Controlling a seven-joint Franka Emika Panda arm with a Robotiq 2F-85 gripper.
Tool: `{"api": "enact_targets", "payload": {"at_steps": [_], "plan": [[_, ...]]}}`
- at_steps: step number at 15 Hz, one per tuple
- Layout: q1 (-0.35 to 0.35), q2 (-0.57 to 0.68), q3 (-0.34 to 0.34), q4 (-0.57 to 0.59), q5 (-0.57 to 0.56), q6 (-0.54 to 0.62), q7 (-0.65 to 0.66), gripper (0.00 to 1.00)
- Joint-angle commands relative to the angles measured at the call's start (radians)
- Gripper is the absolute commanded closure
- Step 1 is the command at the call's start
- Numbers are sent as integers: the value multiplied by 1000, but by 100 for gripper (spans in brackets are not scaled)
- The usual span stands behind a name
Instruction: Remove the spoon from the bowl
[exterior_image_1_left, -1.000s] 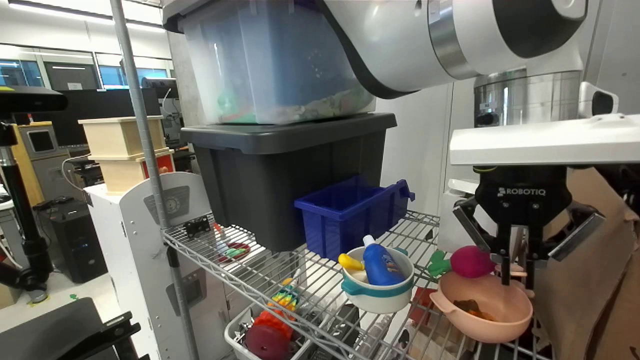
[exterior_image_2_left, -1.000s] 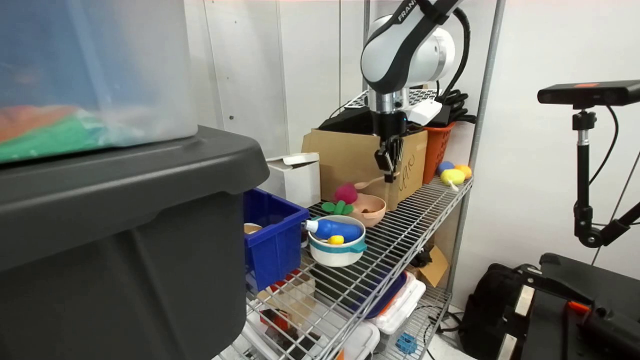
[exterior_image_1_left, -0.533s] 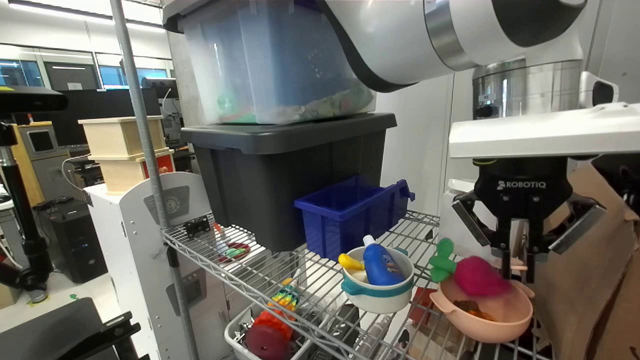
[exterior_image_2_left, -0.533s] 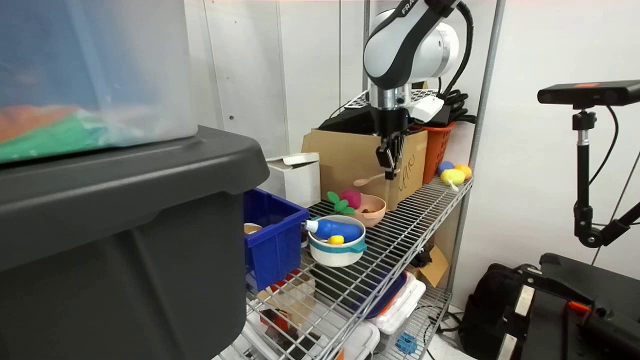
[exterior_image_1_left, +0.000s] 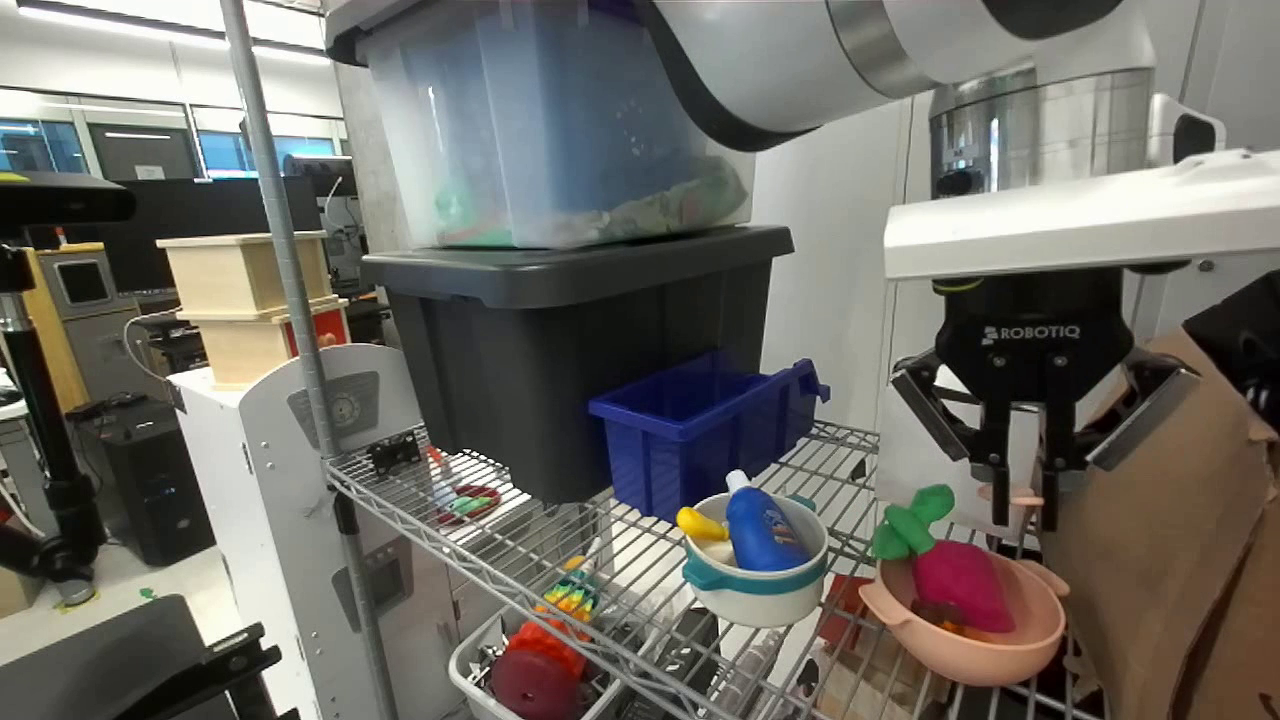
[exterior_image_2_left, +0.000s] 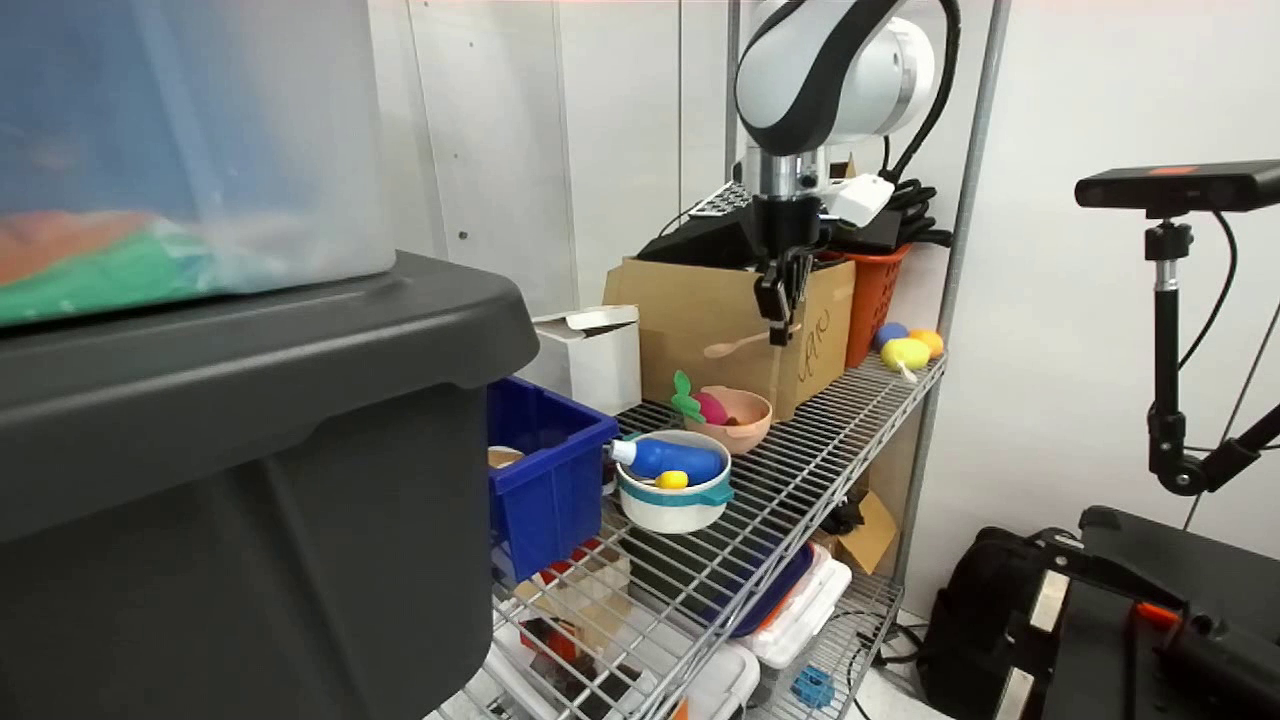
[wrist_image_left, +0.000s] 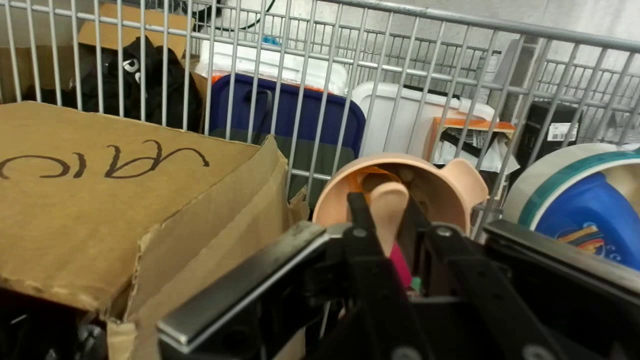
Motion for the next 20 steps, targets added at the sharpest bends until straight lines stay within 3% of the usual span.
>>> {"api": "enact_targets", "payload": {"at_steps": [1, 11, 20], "plan": [[-19, -89, 36, -103, 1, 44, -40, 95], [8, -237, 86, -258, 12, 109, -63, 95], [67, -285, 164, -313, 51, 111, -84, 95]]}}
